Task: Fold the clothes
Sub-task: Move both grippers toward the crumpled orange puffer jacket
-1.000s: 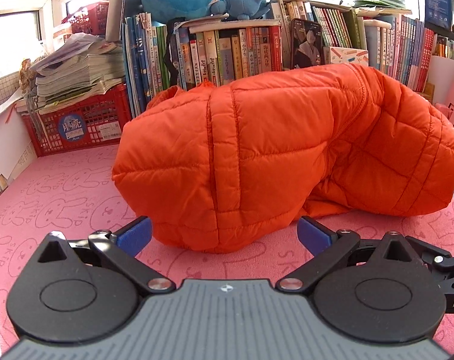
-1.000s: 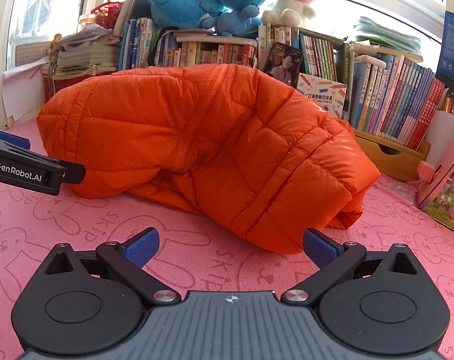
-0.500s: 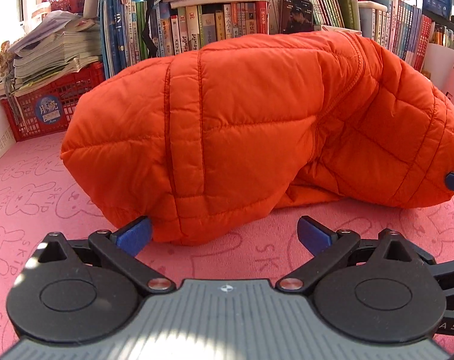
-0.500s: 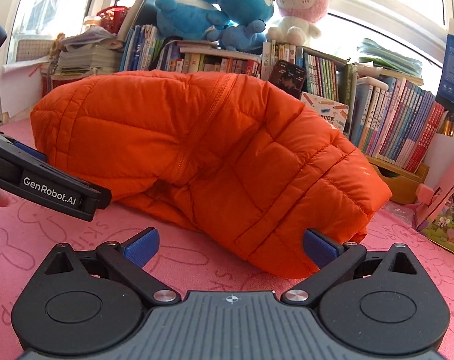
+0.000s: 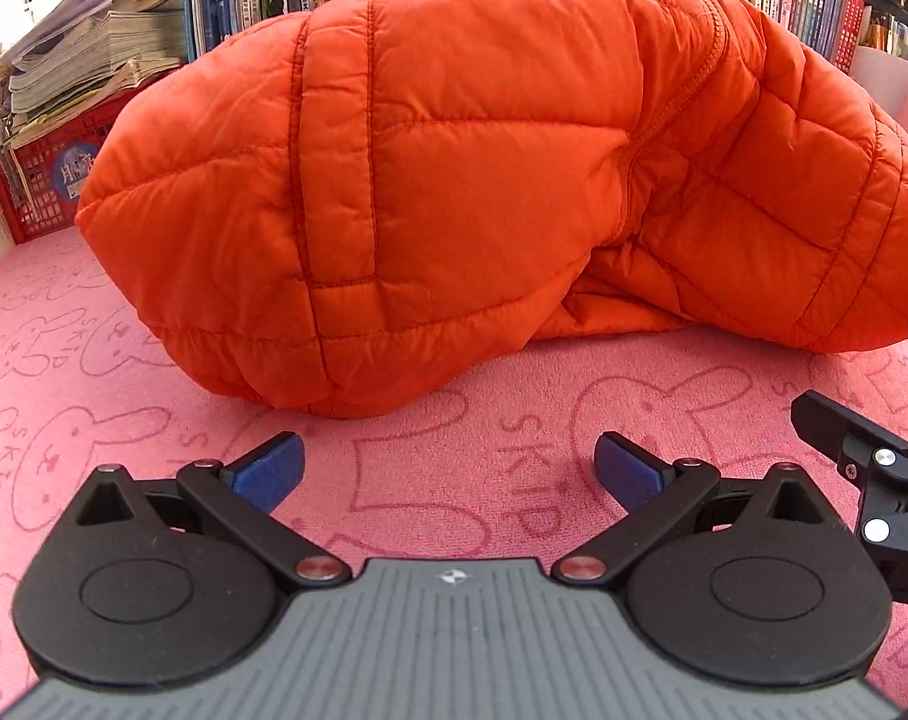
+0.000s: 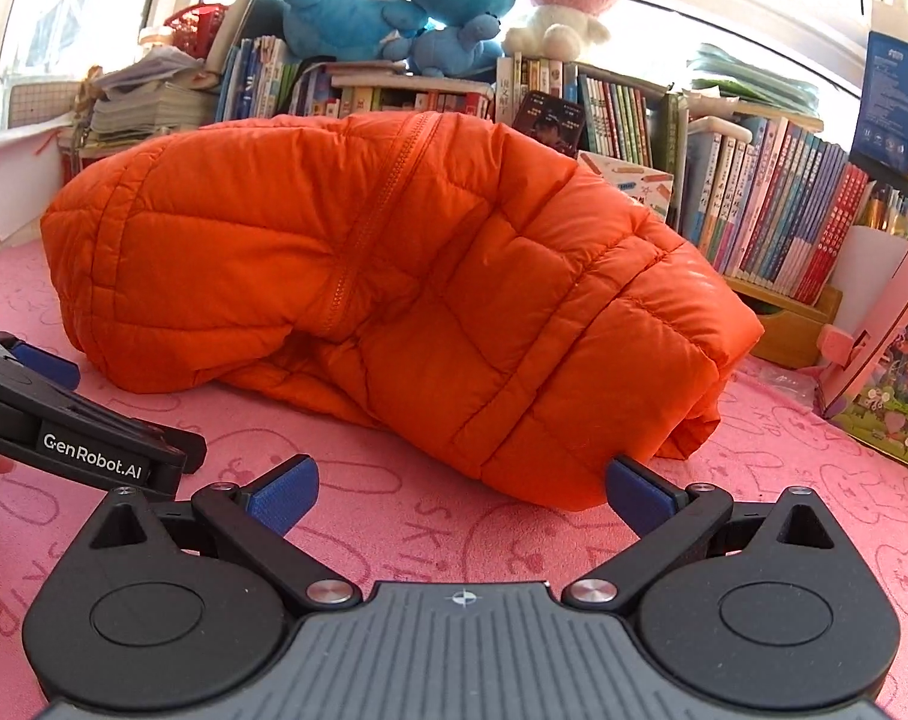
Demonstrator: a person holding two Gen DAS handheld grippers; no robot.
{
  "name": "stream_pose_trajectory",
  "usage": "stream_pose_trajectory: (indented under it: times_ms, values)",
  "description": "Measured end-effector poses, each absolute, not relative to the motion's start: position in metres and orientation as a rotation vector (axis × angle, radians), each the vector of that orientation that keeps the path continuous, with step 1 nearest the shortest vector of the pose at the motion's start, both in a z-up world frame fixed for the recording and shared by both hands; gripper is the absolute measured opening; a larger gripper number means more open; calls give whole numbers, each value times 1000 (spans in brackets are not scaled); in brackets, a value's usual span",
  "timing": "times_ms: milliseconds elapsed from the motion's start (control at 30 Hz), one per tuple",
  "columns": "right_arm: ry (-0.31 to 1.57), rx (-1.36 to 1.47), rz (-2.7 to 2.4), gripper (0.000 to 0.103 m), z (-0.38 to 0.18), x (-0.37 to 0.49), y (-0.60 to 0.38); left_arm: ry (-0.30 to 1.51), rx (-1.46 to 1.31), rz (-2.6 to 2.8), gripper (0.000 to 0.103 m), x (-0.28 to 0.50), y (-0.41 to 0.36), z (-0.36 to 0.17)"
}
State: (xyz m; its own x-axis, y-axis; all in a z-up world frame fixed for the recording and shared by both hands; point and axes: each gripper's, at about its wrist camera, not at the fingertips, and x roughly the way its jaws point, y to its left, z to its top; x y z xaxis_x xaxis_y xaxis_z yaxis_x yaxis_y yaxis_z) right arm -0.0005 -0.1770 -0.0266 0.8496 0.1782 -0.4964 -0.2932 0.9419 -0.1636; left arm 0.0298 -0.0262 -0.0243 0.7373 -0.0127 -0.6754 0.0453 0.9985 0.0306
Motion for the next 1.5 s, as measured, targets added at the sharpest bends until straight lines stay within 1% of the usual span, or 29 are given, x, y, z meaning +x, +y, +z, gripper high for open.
stream_pose_trajectory:
  times_ms: [200,433,733,1000,1100,1200,1367,1500]
  values:
    - [529,-214,227,103,-28,6,-181,704,-3,-38,103,26,-18,-32]
    - [601,-214,217,103,-34,16,-179,706,3,-37,103,29,-15,-33]
    - [616,-210,198,103,-36,19,-180,708,3,-36,103,36,-4,-37]
    - [590,-209,199,103,-34,15,-181,703,-16,-32,103,44,15,-39]
    - [585,-186,204,103,-32,15,-184,640,-73,-61,103,31,32,-31]
    - [586,-152,211,103,-31,14,-190,586,-97,-101,103,10,31,-14]
    - [584,-101,219,103,-30,14,-199,568,-18,-58,103,13,40,-12]
    - [516,-122,243,103,-25,4,-198,562,24,-49,103,12,52,-13]
